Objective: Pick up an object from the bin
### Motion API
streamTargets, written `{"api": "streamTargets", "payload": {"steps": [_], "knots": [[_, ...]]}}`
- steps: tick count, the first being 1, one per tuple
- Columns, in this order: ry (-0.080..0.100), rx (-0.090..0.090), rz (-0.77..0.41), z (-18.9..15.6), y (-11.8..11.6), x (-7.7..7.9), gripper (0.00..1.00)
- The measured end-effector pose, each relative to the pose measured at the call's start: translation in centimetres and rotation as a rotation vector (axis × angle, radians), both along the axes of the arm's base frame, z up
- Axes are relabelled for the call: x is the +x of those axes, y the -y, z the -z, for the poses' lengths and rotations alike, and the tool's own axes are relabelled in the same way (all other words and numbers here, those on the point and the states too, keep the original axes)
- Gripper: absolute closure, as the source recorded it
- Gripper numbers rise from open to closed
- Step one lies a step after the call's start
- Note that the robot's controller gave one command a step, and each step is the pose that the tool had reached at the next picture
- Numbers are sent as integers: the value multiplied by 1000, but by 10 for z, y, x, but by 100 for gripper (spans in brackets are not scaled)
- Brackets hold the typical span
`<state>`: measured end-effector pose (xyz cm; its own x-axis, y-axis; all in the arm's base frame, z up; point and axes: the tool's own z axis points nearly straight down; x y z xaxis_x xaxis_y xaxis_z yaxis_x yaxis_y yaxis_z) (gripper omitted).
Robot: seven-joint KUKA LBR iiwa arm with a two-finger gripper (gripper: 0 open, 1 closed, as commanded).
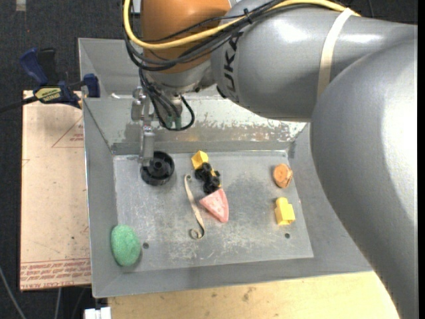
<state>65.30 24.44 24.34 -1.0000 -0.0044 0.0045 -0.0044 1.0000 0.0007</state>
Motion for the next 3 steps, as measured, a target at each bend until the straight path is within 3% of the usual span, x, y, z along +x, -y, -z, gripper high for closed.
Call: {"api": "streamTargets", "payload": {"steps": [1, 2, 3], "knots": [[6, 1, 3, -6, 2, 1, 0], [9, 3, 13, 55, 57, -14, 0], [3, -4, 63, 82, 78, -13, 0]]}}
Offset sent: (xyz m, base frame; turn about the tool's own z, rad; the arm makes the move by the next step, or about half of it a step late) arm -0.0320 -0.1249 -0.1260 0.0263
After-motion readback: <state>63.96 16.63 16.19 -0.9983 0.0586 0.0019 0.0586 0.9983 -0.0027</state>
